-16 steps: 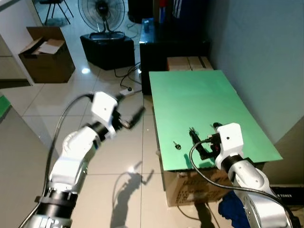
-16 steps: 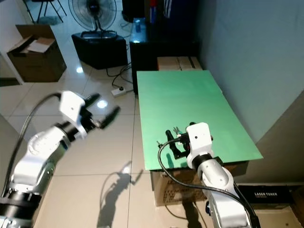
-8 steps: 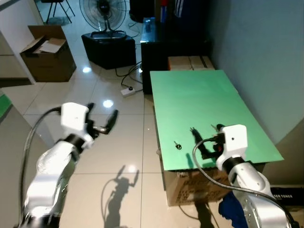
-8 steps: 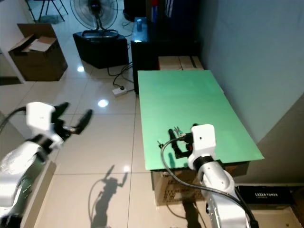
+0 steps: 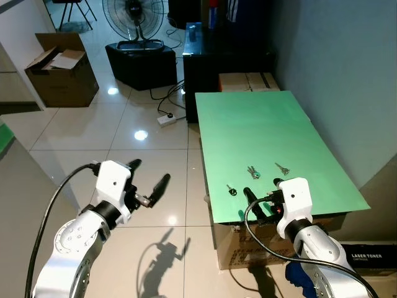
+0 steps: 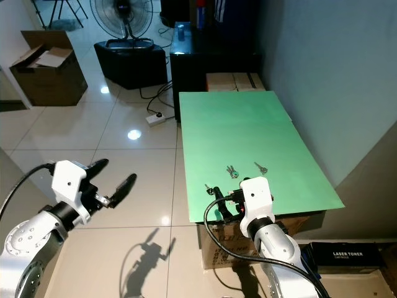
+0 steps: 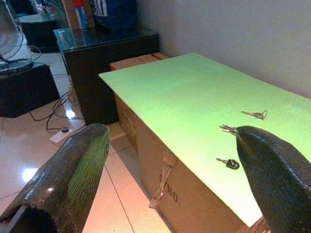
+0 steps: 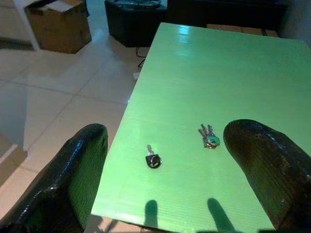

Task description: Hang keys on a hook

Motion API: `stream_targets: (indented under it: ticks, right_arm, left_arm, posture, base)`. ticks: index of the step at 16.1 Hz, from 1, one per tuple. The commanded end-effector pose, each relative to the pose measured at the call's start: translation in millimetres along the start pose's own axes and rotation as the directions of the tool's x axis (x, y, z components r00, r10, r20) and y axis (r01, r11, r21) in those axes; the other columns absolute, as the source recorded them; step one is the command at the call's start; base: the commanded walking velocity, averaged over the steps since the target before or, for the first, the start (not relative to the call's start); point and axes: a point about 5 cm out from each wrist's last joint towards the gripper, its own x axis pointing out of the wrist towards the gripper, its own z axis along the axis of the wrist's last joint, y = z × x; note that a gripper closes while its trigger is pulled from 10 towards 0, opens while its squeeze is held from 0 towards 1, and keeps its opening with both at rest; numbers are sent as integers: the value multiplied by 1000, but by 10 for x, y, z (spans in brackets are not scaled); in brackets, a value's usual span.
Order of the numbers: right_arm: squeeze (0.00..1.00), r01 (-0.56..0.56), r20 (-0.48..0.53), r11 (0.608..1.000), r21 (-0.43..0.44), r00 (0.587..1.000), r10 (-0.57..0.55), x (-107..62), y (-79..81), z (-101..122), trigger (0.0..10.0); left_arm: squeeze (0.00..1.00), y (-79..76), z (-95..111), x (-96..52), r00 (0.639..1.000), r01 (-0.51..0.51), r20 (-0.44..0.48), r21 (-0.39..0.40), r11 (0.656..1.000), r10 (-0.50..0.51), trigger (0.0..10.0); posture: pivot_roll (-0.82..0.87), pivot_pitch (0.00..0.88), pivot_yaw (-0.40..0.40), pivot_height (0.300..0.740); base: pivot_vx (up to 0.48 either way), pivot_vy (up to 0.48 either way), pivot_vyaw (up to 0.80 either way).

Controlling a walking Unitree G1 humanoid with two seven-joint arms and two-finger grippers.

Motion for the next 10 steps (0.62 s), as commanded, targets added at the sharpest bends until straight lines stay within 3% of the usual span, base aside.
stream_targets:
  ticks: [1,5,8,10]
  right_arm:
    - [0,14,-17,1000,13,1000,-14,-18,-34,-43,10000]
    - [0,-5,-6,1000,-22,1000,5,-19,-21,-34,10000]
    - [0,-31,7,999,-31,999,31,-7,18,-9,10000]
    - [0,-28,9,1000,-2,1000,28,-13,23,-17,10000]
  left_arm:
    - [0,-2,55,-14,1000,4,21,27,1000,-4,10000]
    - [0,-6,84,-13,999,-5,42,4,1000,5,10000]
    - [0,-33,75,-15,999,-3,40,6,1000,3,10000]
    - [0,-28,65,-30,999,-6,34,9,1000,5,10000]
  posture:
    - [-33,0,39,740]
    - [-31,0,40,740]
    - [-27,0,38,740]
    - [-27,0,38,740]
  base:
    - [315,0,0]
    - [346,0,0]
    - [370,0,688]
    - [337,0,0]
